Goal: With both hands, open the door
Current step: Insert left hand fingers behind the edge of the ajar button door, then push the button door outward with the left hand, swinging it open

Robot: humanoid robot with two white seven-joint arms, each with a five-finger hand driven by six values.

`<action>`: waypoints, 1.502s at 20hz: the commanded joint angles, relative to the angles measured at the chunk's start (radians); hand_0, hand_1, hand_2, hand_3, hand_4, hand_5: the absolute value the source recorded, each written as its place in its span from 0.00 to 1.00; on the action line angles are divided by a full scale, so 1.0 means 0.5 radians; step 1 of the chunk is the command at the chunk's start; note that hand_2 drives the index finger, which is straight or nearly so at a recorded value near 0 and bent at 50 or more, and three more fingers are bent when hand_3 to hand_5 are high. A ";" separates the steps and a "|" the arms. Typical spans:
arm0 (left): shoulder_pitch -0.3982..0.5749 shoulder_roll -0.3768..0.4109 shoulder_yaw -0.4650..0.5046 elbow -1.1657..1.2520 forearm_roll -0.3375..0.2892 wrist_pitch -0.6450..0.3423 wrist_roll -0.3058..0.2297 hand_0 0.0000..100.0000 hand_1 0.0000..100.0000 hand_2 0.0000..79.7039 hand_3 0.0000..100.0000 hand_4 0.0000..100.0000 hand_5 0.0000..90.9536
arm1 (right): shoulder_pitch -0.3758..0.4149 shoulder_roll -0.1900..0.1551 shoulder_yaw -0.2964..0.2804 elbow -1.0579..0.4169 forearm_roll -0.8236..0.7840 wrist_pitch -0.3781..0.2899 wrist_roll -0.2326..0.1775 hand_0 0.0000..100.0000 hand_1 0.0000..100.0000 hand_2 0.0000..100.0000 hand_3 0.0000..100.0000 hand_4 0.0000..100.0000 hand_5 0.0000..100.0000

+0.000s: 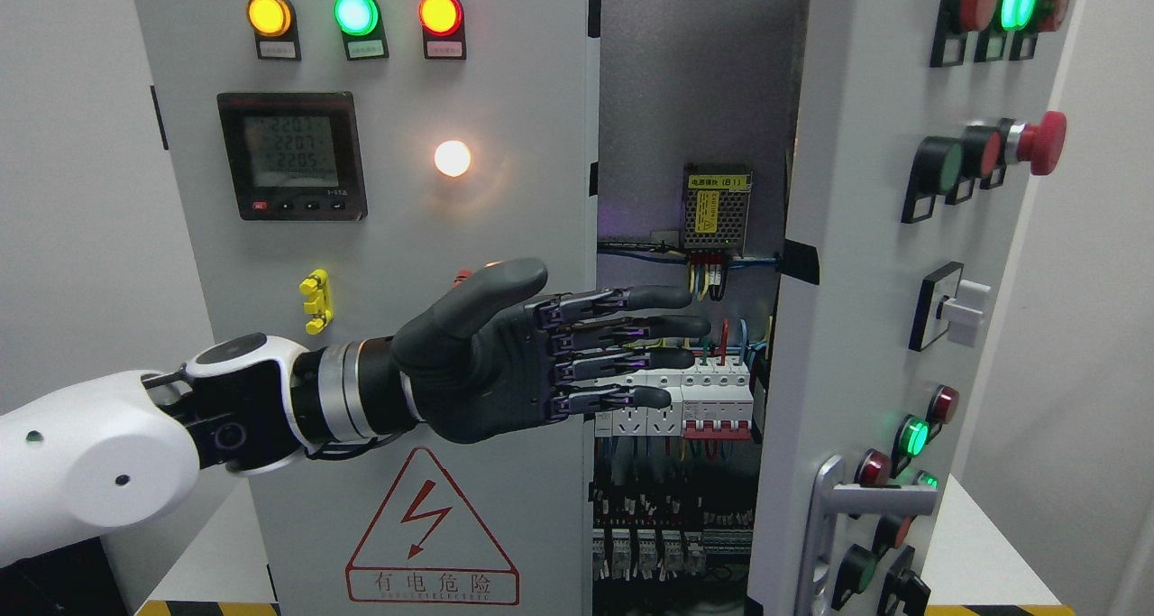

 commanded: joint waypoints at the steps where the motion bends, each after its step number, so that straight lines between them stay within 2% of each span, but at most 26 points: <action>1: -0.030 -0.295 0.113 0.031 0.091 0.005 0.115 0.12 0.39 0.00 0.00 0.00 0.00 | 0.000 0.000 0.000 0.000 0.000 -0.001 -0.001 0.12 0.39 0.00 0.00 0.00 0.00; 4: -0.030 -0.335 0.134 0.024 0.091 0.008 0.139 0.12 0.39 0.00 0.00 0.00 0.00 | 0.000 0.000 0.000 0.000 0.000 -0.001 0.002 0.12 0.39 0.00 0.00 0.00 0.00; 9: -0.024 -0.388 0.144 0.012 0.088 0.011 0.253 0.12 0.39 0.00 0.00 0.00 0.00 | 0.000 0.000 0.000 0.000 0.000 -0.001 -0.001 0.12 0.39 0.00 0.00 0.00 0.00; 19: 0.010 -0.547 0.162 -0.009 0.070 0.011 0.268 0.12 0.39 0.00 0.00 0.00 0.00 | 0.000 0.000 0.000 0.000 0.000 -0.001 -0.001 0.12 0.39 0.00 0.00 0.00 0.00; 21: 0.049 -0.575 0.208 -0.012 0.061 0.011 0.314 0.12 0.39 0.00 0.00 0.00 0.00 | 0.000 0.000 0.000 0.000 0.000 -0.001 0.002 0.12 0.39 0.00 0.00 0.00 0.00; 23: 0.102 -0.633 0.242 -0.012 -0.003 0.011 0.397 0.12 0.39 0.00 0.00 0.00 0.00 | 0.000 0.000 0.000 0.000 0.000 -0.001 -0.001 0.12 0.39 0.00 0.00 0.00 0.00; 26: 0.187 -0.700 0.327 -0.012 -0.141 0.011 0.449 0.12 0.39 0.00 0.00 0.00 0.00 | 0.000 0.000 0.000 0.000 0.000 -0.001 -0.001 0.12 0.39 0.00 0.00 0.00 0.00; 30: 0.194 -0.795 0.343 -0.009 -0.169 0.008 0.477 0.12 0.39 0.00 0.00 0.00 0.00 | 0.000 0.000 0.000 0.000 0.000 -0.001 -0.001 0.12 0.39 0.00 0.00 0.00 0.00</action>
